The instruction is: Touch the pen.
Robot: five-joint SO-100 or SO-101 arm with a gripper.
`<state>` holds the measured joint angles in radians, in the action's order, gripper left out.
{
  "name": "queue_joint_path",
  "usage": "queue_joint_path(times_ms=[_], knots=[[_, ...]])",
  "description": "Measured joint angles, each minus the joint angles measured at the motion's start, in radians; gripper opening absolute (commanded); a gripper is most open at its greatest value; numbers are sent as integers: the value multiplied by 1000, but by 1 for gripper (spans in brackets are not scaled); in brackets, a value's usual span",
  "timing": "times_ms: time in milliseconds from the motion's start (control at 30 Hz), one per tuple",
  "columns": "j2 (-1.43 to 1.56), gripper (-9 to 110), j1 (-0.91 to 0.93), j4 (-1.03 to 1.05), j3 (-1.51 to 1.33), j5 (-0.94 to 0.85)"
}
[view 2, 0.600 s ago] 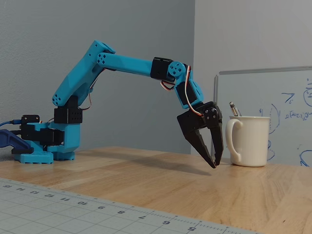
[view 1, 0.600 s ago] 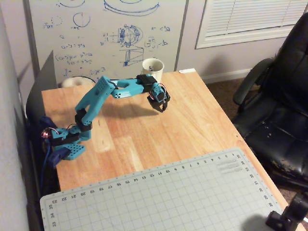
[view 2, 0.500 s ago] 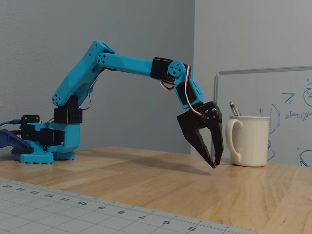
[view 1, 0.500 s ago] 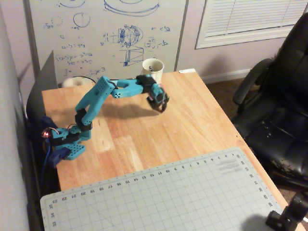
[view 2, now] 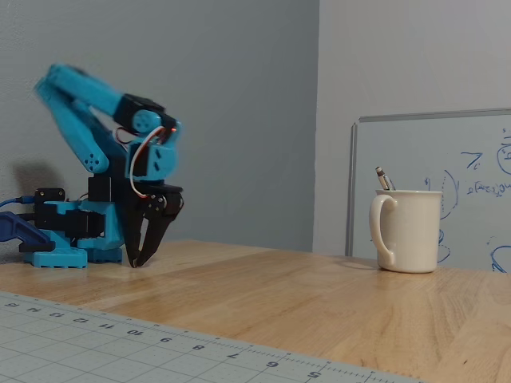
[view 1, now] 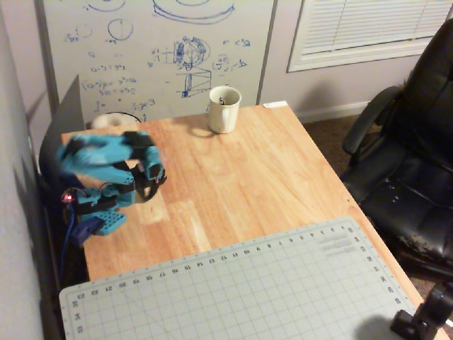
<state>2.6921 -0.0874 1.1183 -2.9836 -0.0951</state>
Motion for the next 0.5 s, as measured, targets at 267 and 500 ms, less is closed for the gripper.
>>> queue_joint_path(times_ms=[267,500], knots=[[595,1,-2,12,-167,0],[618,1,-2,12,-169,0]])
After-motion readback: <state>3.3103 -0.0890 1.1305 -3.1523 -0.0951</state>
